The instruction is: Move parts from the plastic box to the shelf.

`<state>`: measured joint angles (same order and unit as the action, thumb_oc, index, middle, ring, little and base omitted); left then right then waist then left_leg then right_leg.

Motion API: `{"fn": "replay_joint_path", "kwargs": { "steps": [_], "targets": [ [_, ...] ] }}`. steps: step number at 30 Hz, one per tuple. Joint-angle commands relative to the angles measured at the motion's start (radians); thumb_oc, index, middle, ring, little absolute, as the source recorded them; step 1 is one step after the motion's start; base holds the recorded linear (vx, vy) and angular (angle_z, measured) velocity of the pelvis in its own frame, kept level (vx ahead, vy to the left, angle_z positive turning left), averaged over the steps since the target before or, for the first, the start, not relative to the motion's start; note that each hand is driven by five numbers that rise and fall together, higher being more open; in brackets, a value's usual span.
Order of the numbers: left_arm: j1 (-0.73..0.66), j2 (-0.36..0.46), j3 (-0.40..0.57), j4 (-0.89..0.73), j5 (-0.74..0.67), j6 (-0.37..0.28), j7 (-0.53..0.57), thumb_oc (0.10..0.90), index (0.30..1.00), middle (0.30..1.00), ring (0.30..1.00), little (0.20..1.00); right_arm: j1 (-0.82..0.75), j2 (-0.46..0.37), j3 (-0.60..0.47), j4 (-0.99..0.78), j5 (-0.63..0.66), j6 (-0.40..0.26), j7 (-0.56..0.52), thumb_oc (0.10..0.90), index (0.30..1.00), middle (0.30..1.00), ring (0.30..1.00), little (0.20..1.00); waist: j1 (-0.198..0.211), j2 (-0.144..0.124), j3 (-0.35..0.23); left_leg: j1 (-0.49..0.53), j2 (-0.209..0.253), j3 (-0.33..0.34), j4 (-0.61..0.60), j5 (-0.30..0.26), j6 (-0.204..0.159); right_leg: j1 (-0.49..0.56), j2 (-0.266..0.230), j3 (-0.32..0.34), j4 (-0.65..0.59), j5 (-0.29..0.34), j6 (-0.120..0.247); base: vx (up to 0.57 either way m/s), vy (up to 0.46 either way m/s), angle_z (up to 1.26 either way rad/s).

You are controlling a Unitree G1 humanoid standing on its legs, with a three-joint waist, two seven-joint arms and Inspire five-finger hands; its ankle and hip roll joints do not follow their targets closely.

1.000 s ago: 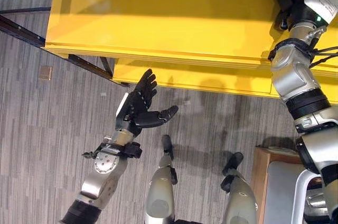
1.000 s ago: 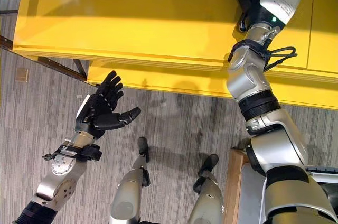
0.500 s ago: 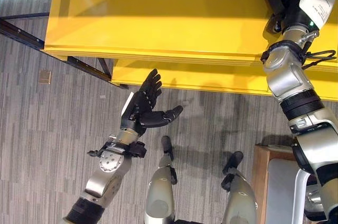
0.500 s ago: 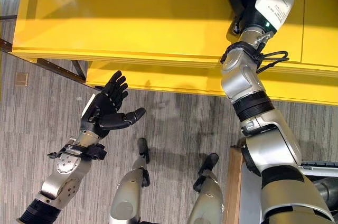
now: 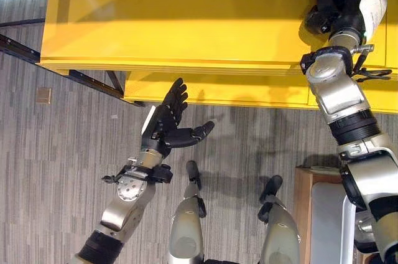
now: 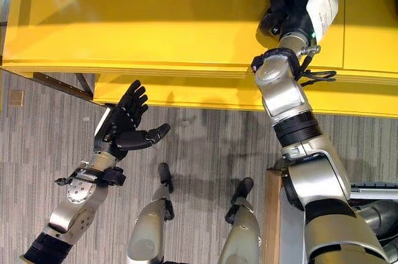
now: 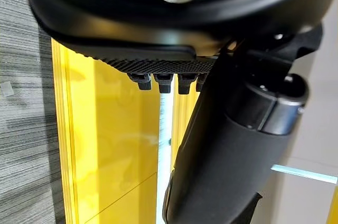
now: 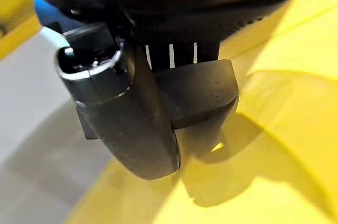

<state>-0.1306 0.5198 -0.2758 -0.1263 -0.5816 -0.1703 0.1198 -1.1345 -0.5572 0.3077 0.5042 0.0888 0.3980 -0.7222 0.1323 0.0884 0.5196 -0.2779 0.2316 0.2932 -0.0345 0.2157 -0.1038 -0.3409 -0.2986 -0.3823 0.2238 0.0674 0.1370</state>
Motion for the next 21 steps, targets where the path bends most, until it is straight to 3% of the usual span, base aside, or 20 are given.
{"fn": "replay_joint_path", "kwargs": {
  "steps": [1,6,8,14,21],
  "targets": [
    [-0.051,-0.023,0.017,-0.119,0.034,-0.064,-0.010,0.900,1.000,1.000,1.000,1.000,-0.001,0.036,-0.008,-0.042,0.126,-0.066,0.012,0.400,0.300,0.300,0.300,0.300,0.016,-0.029,0.000,-0.007,0.066,0.039,0.001,-0.021,-0.060,-0.033,0.045,-0.037,0.046,-0.078,-0.042,0.00,0.000,0.00],
    [-0.061,-0.024,0.010,-0.114,0.036,-0.058,0.001,0.900,1.000,1.000,1.000,1.000,-0.012,0.042,-0.034,-0.032,0.133,-0.088,0.011,0.400,0.300,0.300,0.300,0.300,0.014,-0.021,0.000,-0.007,0.063,0.035,0.002,-0.023,-0.058,-0.035,0.045,-0.031,0.047,-0.079,-0.043,0.00,0.000,0.00],
    [-0.062,-0.025,0.006,-0.115,0.036,-0.058,0.002,0.900,1.000,1.000,1.000,1.000,-0.023,0.035,-0.033,-0.015,0.064,-0.091,0.021,0.400,0.300,0.300,0.300,0.300,0.016,-0.016,0.000,-0.008,0.062,0.034,0.001,-0.023,-0.057,-0.035,0.043,-0.031,0.046,-0.079,-0.043,0.00,0.000,0.00],
    [-0.073,-0.027,-0.001,-0.102,0.022,-0.058,0.003,0.900,1.000,1.000,1.000,1.000,-0.041,0.029,-0.011,-0.018,0.012,-0.052,0.043,0.400,0.300,0.300,0.300,0.300,0.015,-0.007,0.000,-0.013,0.055,0.028,0.009,-0.024,-0.053,-0.044,0.038,-0.022,0.060,-0.079,-0.039,0.00,0.000,0.00],
    [-0.278,-0.093,-0.059,0.066,0.070,-0.034,0.110,0.900,1.000,1.000,1.000,1.000,-0.111,0.096,0.071,0.058,0.132,-0.069,-0.042,0.400,0.300,0.300,0.300,0.300,-0.023,-0.046,0.000,-0.018,0.077,0.054,0.013,-0.015,-0.069,-0.057,0.053,-0.007,0.044,-0.064,-0.040,-0.01,0.003,-0.02]
  ]
}}
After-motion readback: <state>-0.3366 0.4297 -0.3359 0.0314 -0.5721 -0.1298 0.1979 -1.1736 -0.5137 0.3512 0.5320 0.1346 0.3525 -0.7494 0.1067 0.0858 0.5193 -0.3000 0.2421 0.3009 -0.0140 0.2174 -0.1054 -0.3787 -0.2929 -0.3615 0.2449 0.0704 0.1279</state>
